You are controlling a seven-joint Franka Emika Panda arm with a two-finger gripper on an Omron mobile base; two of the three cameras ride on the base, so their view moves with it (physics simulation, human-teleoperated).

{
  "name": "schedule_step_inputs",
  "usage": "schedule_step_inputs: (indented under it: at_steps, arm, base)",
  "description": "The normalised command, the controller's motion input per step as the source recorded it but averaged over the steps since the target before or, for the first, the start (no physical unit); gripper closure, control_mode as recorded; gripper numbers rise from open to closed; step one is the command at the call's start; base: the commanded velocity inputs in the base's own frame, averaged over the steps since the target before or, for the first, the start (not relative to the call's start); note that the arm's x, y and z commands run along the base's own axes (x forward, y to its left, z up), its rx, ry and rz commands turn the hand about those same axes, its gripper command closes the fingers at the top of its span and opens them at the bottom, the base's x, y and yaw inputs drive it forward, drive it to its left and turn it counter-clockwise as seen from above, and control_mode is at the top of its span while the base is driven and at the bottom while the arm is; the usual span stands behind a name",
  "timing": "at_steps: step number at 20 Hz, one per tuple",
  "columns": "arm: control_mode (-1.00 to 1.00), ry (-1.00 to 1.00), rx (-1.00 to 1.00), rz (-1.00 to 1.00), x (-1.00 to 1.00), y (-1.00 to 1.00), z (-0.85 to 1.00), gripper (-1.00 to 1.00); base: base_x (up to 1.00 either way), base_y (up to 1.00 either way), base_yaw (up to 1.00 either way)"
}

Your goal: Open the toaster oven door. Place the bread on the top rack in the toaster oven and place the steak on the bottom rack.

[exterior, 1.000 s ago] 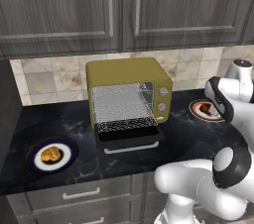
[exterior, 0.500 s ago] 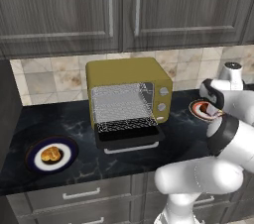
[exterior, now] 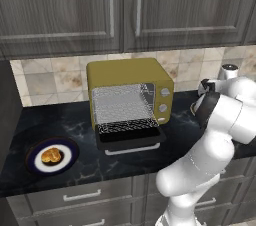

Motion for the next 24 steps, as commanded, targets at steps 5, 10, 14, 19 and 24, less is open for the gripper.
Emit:
schedule_step_inputs:
  at_steps: [5, 10, 14, 19, 24]
  arm:
    - [-1.0, 0.0, 0.0, 0.0, 0.35, -0.21, -0.24, -1.0]
    - [-1.0, 0.0, 0.0, 0.0, 0.33, -0.16, -0.2, -1.0]
    - [-1.0, 0.0, 0.0, 0.01, 0.34, -0.14, -0.14, -1.0]
    - [-1.0, 0.0, 0.0, 0.0, 0.29, -0.11, -0.12, -1.0]
    - [-1.0, 0.0, 0.0, 0.0, 0.23, -0.07, -0.18, -1.0]
  base:
    - [0.0, 0.0, 0.0]
    - [0.0, 0.0, 0.0]
    - [0.0, 0.0, 0.0]
    - [0.0, 0.0, 0.0]
    - [0.0, 0.0, 0.0]
